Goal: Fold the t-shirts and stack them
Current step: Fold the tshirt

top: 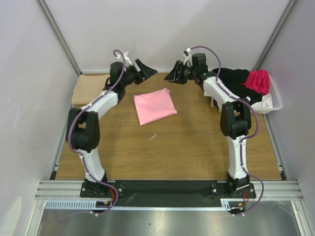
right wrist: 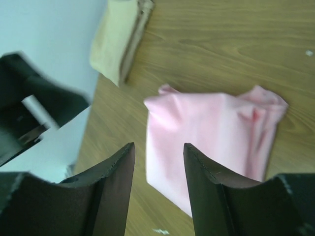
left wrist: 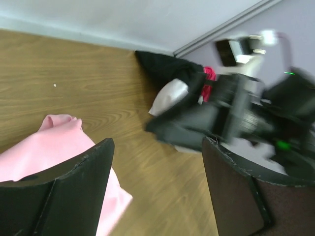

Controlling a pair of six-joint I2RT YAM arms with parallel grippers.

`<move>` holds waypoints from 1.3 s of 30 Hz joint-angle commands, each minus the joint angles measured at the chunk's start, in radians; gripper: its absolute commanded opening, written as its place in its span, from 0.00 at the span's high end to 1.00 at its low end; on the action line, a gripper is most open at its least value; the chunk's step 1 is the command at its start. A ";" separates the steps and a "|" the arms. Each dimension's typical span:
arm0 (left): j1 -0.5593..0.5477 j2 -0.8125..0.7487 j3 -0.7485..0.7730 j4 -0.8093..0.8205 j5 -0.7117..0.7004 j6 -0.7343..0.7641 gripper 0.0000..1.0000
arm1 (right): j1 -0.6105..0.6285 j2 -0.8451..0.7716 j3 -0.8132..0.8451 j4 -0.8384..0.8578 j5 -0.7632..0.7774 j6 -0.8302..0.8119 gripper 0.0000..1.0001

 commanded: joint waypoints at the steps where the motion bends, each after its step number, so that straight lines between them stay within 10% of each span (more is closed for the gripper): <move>1: 0.017 -0.145 -0.118 -0.139 -0.063 0.068 0.23 | 0.006 0.058 0.002 0.193 -0.079 0.163 0.50; 10: 0.018 -0.196 -0.481 0.164 -0.112 -0.106 0.24 | 0.048 0.165 0.008 0.234 -0.028 0.197 0.52; 39: 0.144 0.200 -0.219 0.387 -0.039 -0.153 0.27 | 0.013 0.309 0.166 0.072 0.115 -0.023 0.52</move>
